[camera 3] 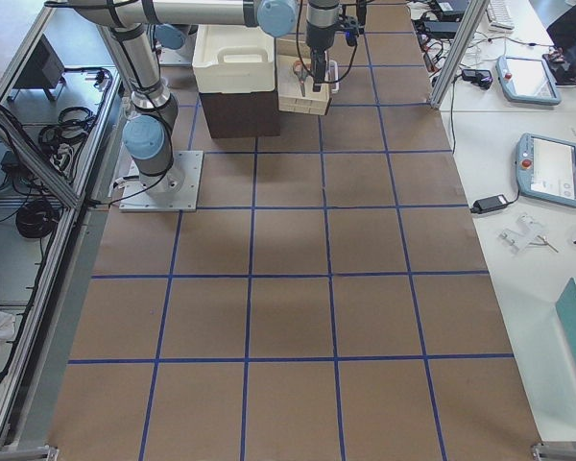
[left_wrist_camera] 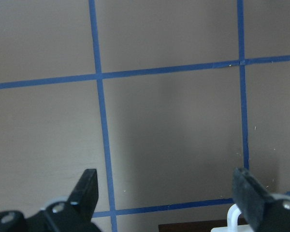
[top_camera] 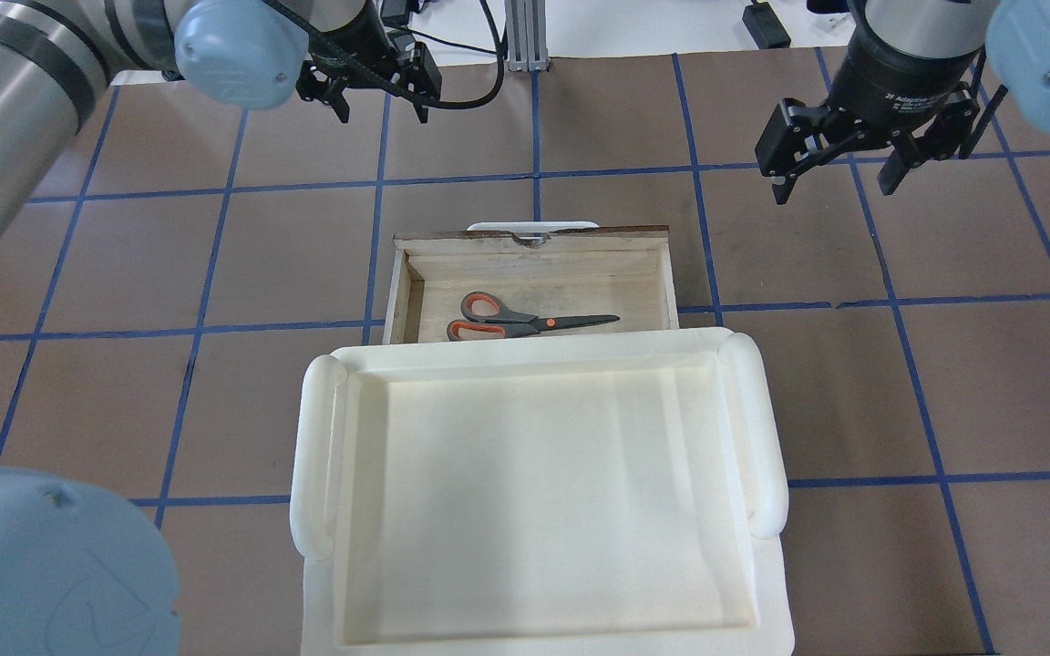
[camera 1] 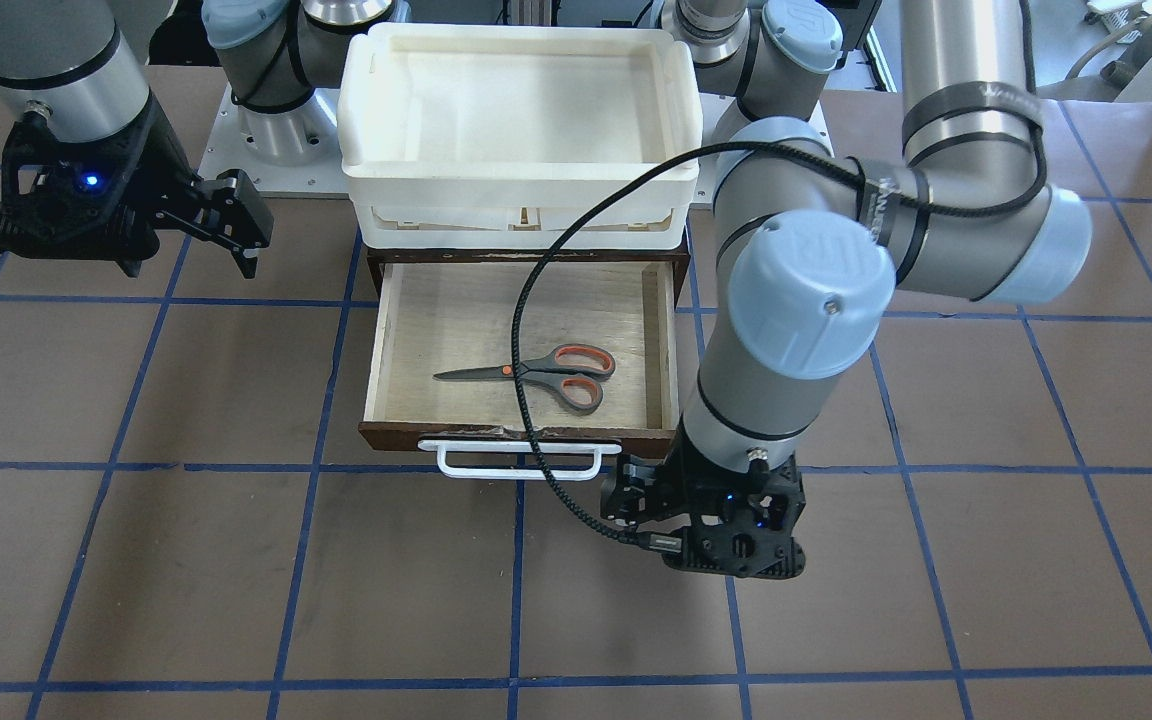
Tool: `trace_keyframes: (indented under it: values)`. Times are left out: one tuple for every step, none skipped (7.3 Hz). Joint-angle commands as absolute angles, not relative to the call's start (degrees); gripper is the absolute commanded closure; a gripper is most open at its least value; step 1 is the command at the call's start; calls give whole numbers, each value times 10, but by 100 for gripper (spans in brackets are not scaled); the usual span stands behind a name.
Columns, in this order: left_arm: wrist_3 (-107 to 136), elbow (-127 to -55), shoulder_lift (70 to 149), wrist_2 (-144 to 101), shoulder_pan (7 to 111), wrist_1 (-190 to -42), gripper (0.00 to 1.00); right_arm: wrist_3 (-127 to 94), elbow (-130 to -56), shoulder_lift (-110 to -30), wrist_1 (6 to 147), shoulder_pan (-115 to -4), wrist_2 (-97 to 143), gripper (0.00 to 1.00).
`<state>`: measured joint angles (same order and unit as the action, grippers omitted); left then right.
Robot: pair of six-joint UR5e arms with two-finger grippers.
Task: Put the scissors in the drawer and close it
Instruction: 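Move the left gripper over the drawer's front edge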
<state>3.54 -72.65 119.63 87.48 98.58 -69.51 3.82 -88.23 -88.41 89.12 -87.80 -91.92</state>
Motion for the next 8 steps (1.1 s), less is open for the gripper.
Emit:
trace_keyframes:
  values:
    - [26, -716, 1241, 804, 994, -686, 0, 38, -882, -884, 890, -878, -920, 0]
    - [26, -708, 1253, 828, 994, -686, 0, 38, -882, -884, 889, -878, -920, 0]
    - [55, -701, 1266, 824, 998, -686, 0, 38, -882, -883, 894, -878, -921, 0]
    - [59, -700, 1280, 831, 1014, -686, 0, 39, -882, -883, 896, -878, -921, 0]
    - [57, -705, 1288, 831, 1020, -692, 0, 39, -882, -883, 895, -879, -921, 0]
    - [55, -707, 1295, 831, 1021, -713, 0, 38, -882, -883, 893, -879, -921, 0]
    - [43, -708, 1296, 831, 1022, -726, 0, 39, -882, -883, 896, -878, -921, 0]
    - [43, -708, 1295, 829, 1025, -737, 0, 39, -882, -883, 897, -878, -921, 0]
